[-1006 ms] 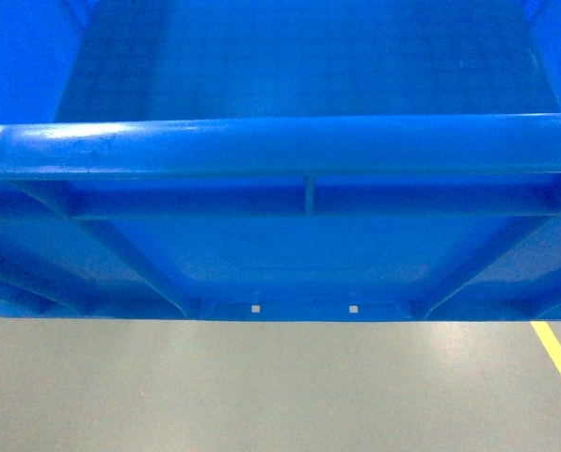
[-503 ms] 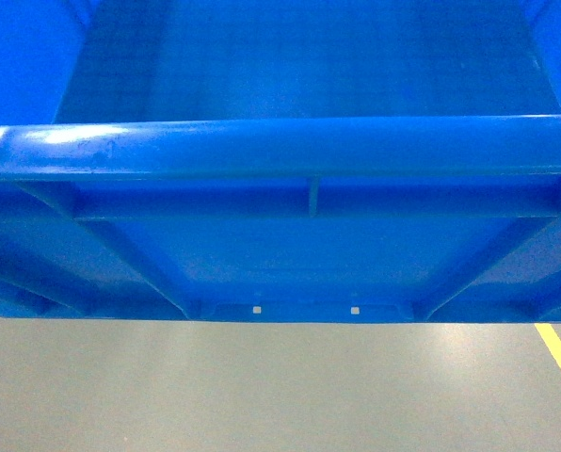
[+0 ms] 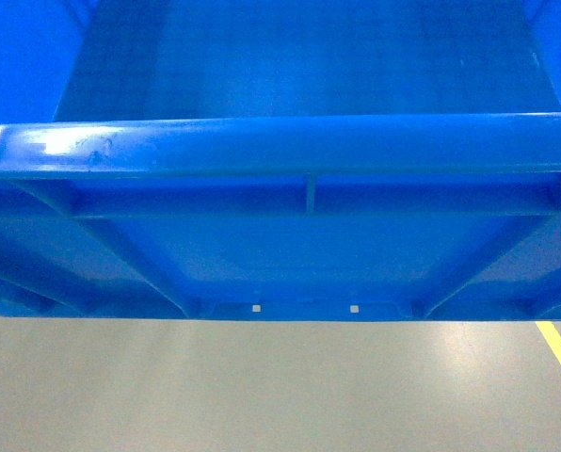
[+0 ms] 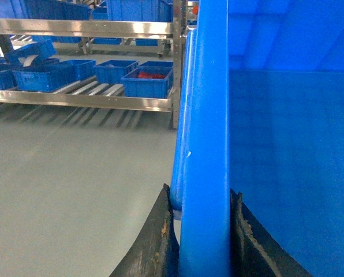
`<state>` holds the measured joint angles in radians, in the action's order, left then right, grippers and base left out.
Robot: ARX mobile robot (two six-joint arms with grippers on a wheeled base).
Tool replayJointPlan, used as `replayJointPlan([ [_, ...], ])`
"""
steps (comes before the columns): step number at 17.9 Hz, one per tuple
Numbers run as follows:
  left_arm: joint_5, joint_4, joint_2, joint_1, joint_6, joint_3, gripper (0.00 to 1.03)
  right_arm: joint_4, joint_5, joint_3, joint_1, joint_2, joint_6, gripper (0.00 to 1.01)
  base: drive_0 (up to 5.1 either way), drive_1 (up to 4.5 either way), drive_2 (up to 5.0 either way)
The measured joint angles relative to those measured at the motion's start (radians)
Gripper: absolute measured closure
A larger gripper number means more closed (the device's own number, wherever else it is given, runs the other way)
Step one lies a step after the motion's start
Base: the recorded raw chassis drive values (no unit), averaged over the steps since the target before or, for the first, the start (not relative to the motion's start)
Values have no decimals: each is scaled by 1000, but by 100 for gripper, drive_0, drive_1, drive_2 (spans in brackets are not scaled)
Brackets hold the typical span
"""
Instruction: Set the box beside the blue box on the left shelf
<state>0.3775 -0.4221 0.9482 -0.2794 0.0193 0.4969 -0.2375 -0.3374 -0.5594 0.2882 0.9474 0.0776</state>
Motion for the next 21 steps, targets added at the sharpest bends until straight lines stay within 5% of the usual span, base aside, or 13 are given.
replayJointPlan([
  [21, 0, 2, 0, 0, -1, 0, 86, 1, 0, 0, 0, 2, 0, 93, 2, 408, -405],
])
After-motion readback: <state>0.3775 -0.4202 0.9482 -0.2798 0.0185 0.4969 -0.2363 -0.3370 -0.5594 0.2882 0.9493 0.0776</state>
